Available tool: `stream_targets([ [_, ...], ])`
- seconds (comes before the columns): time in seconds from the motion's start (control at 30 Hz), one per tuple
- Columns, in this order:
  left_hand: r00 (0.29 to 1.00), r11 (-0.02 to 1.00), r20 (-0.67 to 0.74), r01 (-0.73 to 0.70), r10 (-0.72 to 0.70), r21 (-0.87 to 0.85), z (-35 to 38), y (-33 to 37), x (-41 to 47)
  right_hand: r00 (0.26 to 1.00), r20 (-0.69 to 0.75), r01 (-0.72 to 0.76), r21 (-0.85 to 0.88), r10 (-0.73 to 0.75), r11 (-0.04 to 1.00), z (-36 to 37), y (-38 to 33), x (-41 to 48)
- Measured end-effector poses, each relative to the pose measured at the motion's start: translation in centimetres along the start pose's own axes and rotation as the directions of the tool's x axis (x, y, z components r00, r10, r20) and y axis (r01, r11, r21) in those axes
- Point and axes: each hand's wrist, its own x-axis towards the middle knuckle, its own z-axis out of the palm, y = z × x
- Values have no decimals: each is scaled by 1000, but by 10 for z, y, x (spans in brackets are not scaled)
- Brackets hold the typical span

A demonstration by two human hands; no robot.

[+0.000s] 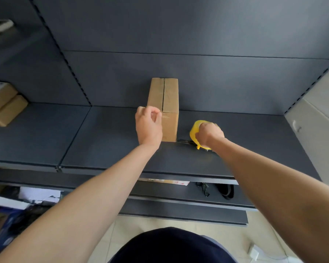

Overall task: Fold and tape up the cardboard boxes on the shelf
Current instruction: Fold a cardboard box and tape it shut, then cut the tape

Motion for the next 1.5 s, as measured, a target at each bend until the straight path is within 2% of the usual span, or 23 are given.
stream_targets([
  [0.1,997,997,-17,-72,72,24,-12,-9,16,999,30,32,-65,-30,997,5,-4,4],
  [0.23,975,995,205,-96,89,22,-15,-17,31,996,64,70,-107,-63,992,12,-4,9],
  [0.3,953,997,291,-80,77,-5,-12,-18,36,997,58,55,-63,-52,996,8,-5,13],
  [0.37,942,998,331,-58,64,-29,-9,-19,40,997,-53,55,122,-48,991,-2,-9,16],
  [0.47,936,997,344,-66,72,-29,-5,-22,46,934,-347,229,409,-81,883,-16,-24,18],
  [0.53,938,995,334,-103,97,0,-2,-24,49,941,-326,293,640,-94,710,-22,-37,19],
  [0.57,938,993,330,-120,110,9,-1,-24,50,945,-292,314,688,-146,654,-23,-42,19],
  [0.63,936,989,325,-150,136,17,1,-26,51,936,-240,352,640,-257,683,-21,-51,20],
  [0.7,929,981,328,-193,171,35,2,-29,53,930,-213,368,574,-301,731,-17,-54,22],
  [0.9,910,957,347,-274,226,93,1,-37,53,895,-282,438,409,-345,801,0,-52,23],
  [1.17,895,909,331,-373,299,188,2,-42,48,868,-352,474,375,-351,796,12,-52,23],
  [1.37,876,915,386,-371,288,158,-3,-42,52,854,-370,480,285,-367,830,6,-54,22],
  [1.5,888,957,407,-275,216,92,-11,-48,53,821,-387,511,169,-420,843,-8,-51,23],
])
